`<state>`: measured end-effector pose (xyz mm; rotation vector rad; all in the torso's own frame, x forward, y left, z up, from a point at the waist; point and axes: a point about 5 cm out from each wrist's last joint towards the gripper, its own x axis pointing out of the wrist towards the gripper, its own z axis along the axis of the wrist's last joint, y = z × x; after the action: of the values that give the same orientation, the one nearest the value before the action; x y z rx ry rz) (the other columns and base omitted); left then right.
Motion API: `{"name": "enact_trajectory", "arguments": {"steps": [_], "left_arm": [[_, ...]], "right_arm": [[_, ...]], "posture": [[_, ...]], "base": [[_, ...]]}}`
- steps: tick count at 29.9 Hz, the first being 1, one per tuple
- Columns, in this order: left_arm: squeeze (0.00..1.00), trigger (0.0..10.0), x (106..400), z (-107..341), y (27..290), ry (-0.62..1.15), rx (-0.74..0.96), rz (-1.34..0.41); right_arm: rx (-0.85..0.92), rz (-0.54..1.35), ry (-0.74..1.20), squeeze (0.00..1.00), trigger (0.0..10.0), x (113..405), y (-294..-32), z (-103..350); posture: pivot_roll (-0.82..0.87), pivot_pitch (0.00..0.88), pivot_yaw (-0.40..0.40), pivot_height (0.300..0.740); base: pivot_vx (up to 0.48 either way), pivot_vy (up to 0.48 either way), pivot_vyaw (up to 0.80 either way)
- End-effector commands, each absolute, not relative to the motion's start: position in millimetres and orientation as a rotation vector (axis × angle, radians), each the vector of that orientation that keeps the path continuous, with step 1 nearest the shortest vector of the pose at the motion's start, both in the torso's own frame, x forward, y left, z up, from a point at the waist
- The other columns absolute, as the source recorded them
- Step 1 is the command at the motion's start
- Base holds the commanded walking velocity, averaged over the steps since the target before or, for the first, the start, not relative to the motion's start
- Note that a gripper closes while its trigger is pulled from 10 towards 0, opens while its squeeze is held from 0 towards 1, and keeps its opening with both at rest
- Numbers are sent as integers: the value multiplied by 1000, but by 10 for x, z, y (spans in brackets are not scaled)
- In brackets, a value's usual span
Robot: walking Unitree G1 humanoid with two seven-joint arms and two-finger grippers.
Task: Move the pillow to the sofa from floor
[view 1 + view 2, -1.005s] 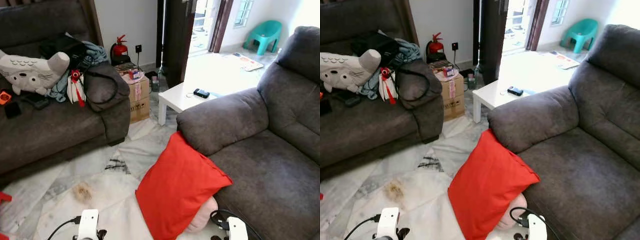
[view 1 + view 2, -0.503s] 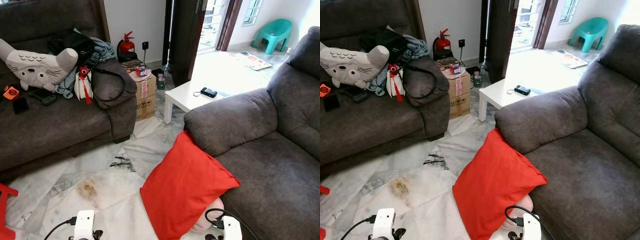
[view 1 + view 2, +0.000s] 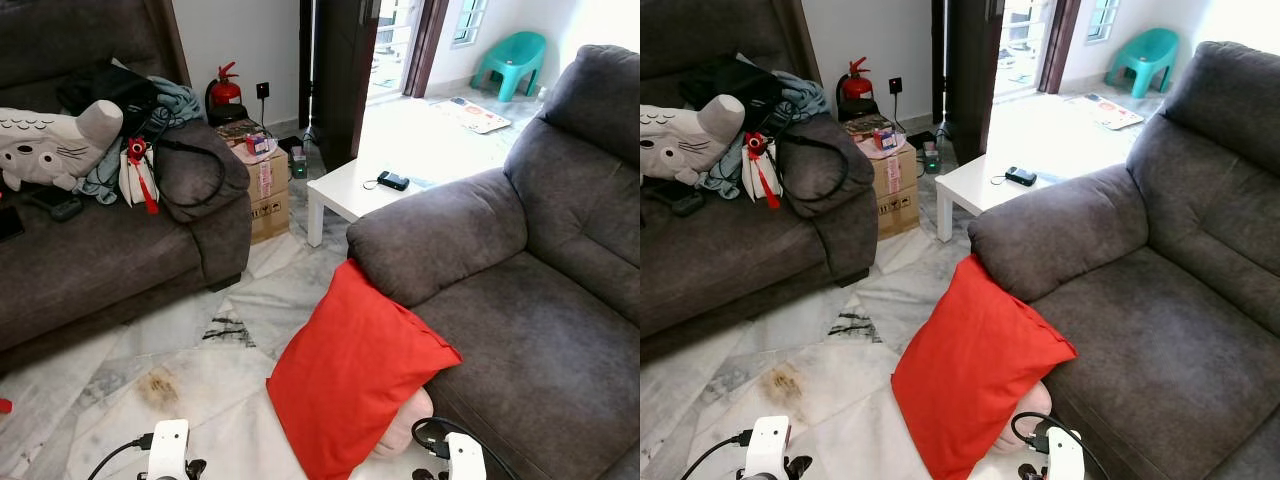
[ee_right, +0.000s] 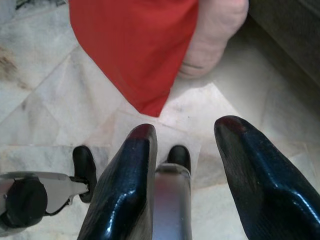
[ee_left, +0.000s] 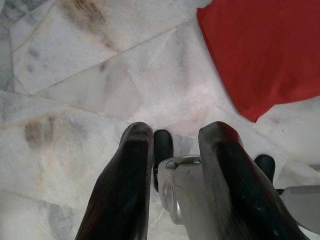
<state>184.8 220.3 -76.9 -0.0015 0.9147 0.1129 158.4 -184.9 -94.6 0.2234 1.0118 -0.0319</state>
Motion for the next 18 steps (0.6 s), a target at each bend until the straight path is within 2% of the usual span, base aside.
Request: {"name": "enact_trajectory", "arguments": {"steps": [1, 6, 18], "left_arm": [[0, 10000, 1834, -774, 2216, 918, -12, 126], [0, 10000, 1834, -775, 2212, 918, -13, 125], [0, 10000, 1817, -784, 2208, 923, -13, 124]], "right_arm": [[239, -54, 999, 0, 10000, 1600, -1866, -938], [248, -48, 995, 0, 10000, 1604, -1860, -935], [244, -57, 998, 0, 10000, 1597, -1864, -939]], "posture": [[64, 0, -47, 740], [63, 0, -46, 740], [62, 0, -46, 740]], "base": [[274, 0, -444], [274, 0, -714], [279, 0, 0]]}}
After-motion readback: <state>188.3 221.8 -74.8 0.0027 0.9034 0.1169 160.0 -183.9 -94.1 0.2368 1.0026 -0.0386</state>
